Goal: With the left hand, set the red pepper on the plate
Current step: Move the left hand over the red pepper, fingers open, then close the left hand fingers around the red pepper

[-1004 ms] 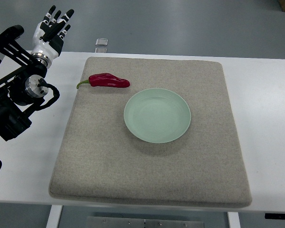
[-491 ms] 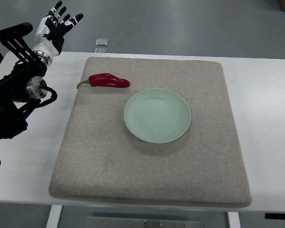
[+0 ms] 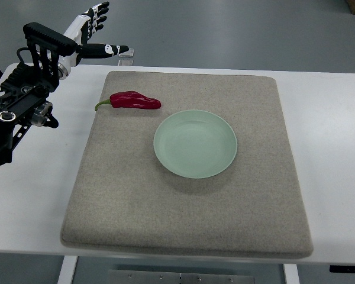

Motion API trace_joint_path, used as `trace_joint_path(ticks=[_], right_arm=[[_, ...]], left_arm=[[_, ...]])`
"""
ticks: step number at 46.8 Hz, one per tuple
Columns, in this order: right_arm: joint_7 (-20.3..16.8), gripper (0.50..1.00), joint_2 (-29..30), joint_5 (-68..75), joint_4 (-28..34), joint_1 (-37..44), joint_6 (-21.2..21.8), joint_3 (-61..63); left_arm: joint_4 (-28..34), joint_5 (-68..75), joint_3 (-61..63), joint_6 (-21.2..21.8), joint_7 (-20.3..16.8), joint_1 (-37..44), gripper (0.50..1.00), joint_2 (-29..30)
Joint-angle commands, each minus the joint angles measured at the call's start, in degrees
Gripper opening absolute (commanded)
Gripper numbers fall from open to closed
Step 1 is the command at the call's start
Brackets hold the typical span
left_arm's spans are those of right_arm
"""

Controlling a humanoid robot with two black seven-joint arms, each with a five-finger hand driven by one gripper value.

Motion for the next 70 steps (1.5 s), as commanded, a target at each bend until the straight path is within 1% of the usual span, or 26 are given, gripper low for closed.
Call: trace_joint_path(ticks=[1, 14, 20, 30, 45, 50, 57, 60, 62, 68, 70], right_arm=[[0.00, 0.928, 0.00, 0.00, 0.00, 0.00, 0.00, 0.00], [0.00, 0.928, 0.00, 0.00, 0.00, 0.00, 0.00, 0.00], [0.00, 0.928, 0.00, 0.09, 0.00, 0.00, 0.00, 0.00], [0.00, 0.928, 0.00, 0.00, 0.00, 0.00, 0.00, 0.00], [0.00, 0.928, 0.00, 0.00, 0.00, 0.00, 0.00, 0.00], [0.00, 0.928, 0.00, 0.00, 0.00, 0.00, 0.00, 0.00], [0.00, 0.928, 0.00, 0.00, 0.00, 0.00, 0.00, 0.00], [0.00, 0.928, 0.00, 0.09, 0.00, 0.00, 0.00, 0.00], [0.00, 0.928, 0.00, 0.00, 0.00, 0.00, 0.00, 0.00], [0.00, 0.928, 0.00, 0.00, 0.00, 0.00, 0.00, 0.08], [0.00, 0.928, 0.00, 0.00, 0.00, 0.00, 0.00, 0.00]], left_arm=[[0.03, 3.31, 1.04, 0.09, -0.08, -0.04, 0.996, 0.25], [-0.50, 17.36, 8.51, 0.00, -0.26, -2.05, 0.996, 2.63], [-1.38, 25.19, 9.04, -0.18, -0.26, -2.14, 0.996, 2.63], [-1.03, 34.24, 9.04, -0.35, -0.17, -2.14, 0.990, 2.72], [-0.76, 40.31, 10.97, -0.09, -0.26, -2.14, 0.979, 2.72], [-0.76, 40.31, 12.29, 0.00, -0.26, -2.23, 0.979, 2.72], [-0.68, 40.23, 13.00, 0.09, -0.17, -2.06, 0.966, 2.54], [-0.50, 40.14, 13.26, 0.09, -0.17, -2.06, 0.941, 2.54], [-0.15, 40.14, 13.35, 0.09, -0.17, -1.97, 0.936, 2.45], [0.73, 40.14, 13.61, 0.09, -0.17, -2.06, 0.900, 2.10], [0.73, 40.23, 13.70, 0.09, -0.17, -1.97, 0.898, 2.10]])
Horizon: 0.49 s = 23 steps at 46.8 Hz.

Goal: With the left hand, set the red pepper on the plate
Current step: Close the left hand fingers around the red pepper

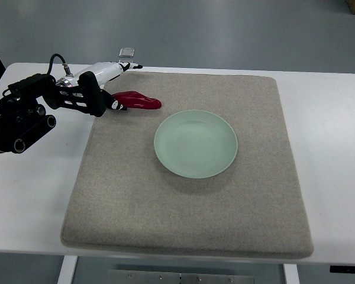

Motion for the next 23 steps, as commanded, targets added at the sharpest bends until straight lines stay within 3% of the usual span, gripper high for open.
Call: trace_joint_path(ticks=[1, 23], right_arm=[[0.00, 0.928, 0.00, -0.01, 0.00, -0.02, 0.00, -0.02], [0.00, 0.928, 0.00, -0.01, 0.00, -0.02, 0.00, -0.02]], left_arm=[[0.19, -0.03, 0.11, -0.01, -0.01, 0.07, 0.896, -0.16], [1.42, -0.12, 1.51, 0.08, -0.01, 0.07, 0.808, -1.65]])
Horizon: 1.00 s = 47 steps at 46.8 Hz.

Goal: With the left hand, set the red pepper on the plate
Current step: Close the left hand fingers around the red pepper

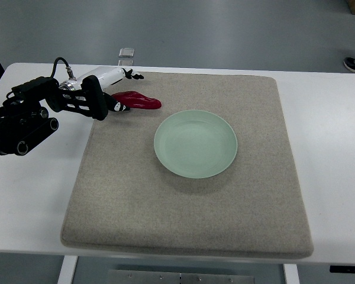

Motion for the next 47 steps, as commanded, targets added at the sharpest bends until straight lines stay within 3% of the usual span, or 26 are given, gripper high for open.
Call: trace_joint_path(ticks=[1, 47], right_arm=[[0.00, 0.928, 0.00, 0.00, 0.00, -0.03, 0.00, 0.00], [0.00, 0.928, 0.00, 0.00, 0.00, -0.03, 0.00, 0.00]], left_arm=[[1.36, -0.12, 0.28, 0.08, 0.00, 0.00, 0.799, -0.73], [3.56, -0.12, 0.72, 0.87, 0.08, 0.09, 0.713, -2.75]])
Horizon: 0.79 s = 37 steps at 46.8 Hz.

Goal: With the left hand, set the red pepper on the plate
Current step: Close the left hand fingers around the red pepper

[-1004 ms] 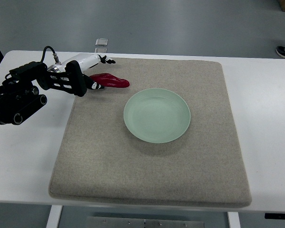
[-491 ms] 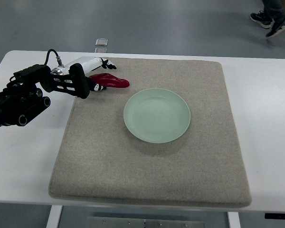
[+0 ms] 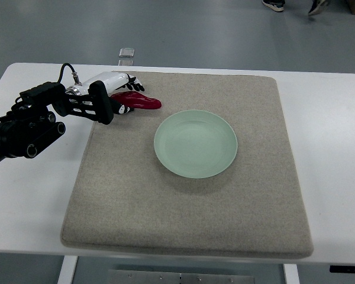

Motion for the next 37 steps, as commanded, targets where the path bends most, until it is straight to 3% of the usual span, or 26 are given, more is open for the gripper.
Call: trace_joint_path(ticks=[1, 21, 37], right_arm=[[0.00, 0.928, 0.00, 0.00, 0.00, -0.01, 0.00, 0.00], [0.00, 0.928, 0.00, 0.00, 0.00, -0.01, 0.00, 0.00], [0.00, 0.928, 0.00, 0.00, 0.00, -0.01, 0.00, 0.00]], left_arm=[[0.10, -0.09, 0.00, 0.00, 0.03, 0.00, 0.711, -0.02], [0.45, -0.18, -0.09, 0.09, 0.03, 0.00, 0.707, -0.10], [1.59, -0.35, 0.00, 0.18, 0.03, 0.00, 0.673, -0.81]])
